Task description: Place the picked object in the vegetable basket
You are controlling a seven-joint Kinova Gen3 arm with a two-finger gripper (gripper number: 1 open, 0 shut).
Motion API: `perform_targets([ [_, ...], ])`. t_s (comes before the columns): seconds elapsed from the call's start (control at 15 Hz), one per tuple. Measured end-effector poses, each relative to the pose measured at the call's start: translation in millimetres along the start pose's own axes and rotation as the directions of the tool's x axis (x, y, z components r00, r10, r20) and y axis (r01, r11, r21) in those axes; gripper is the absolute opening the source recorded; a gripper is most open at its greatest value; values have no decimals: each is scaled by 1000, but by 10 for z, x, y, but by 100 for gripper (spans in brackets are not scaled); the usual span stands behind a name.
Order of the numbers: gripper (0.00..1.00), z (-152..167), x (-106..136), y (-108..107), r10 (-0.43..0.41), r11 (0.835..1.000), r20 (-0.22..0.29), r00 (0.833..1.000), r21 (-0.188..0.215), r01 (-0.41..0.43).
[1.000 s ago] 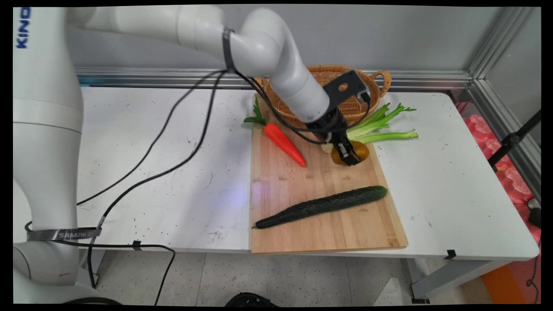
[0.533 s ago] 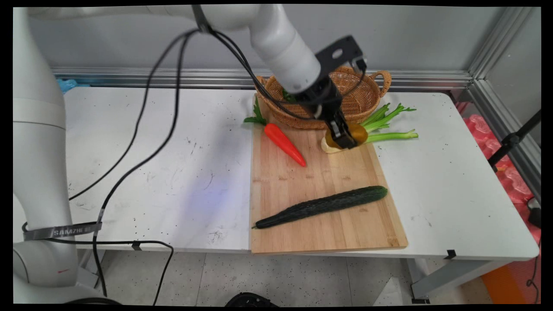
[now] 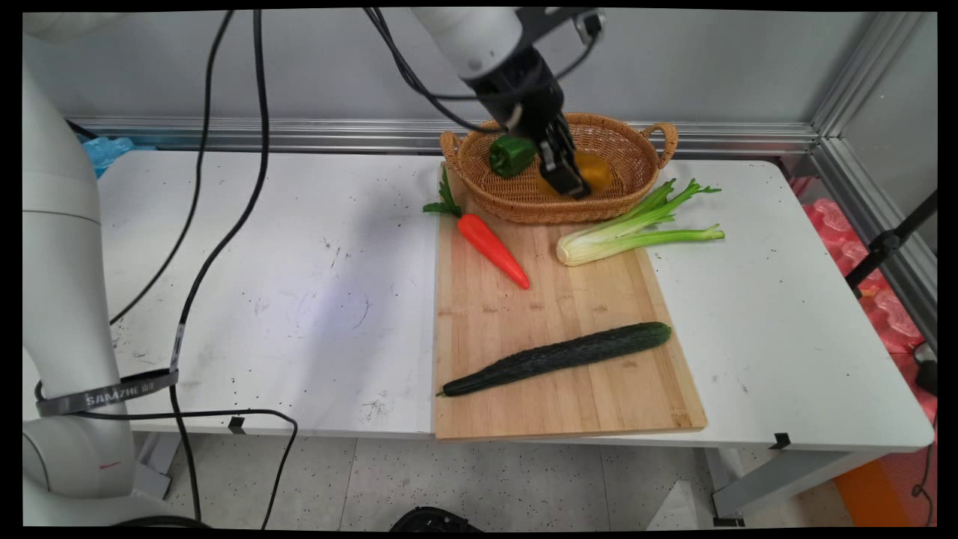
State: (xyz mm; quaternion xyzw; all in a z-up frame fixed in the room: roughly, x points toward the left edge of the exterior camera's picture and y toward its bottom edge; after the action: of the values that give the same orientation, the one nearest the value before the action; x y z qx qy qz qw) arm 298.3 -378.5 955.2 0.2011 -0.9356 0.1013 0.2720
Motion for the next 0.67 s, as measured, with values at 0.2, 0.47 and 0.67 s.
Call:
perform_targets([
  [0.2, 0, -84, 8, -242, 11, 1000, 7, 1000, 27, -11],
  [0.47, 0, -75, 44, -587, 21, 998, 9, 1000, 58, -22],
  [0.67, 0, 15, 76, -857, 33, 997, 7, 999, 76, -33],
])
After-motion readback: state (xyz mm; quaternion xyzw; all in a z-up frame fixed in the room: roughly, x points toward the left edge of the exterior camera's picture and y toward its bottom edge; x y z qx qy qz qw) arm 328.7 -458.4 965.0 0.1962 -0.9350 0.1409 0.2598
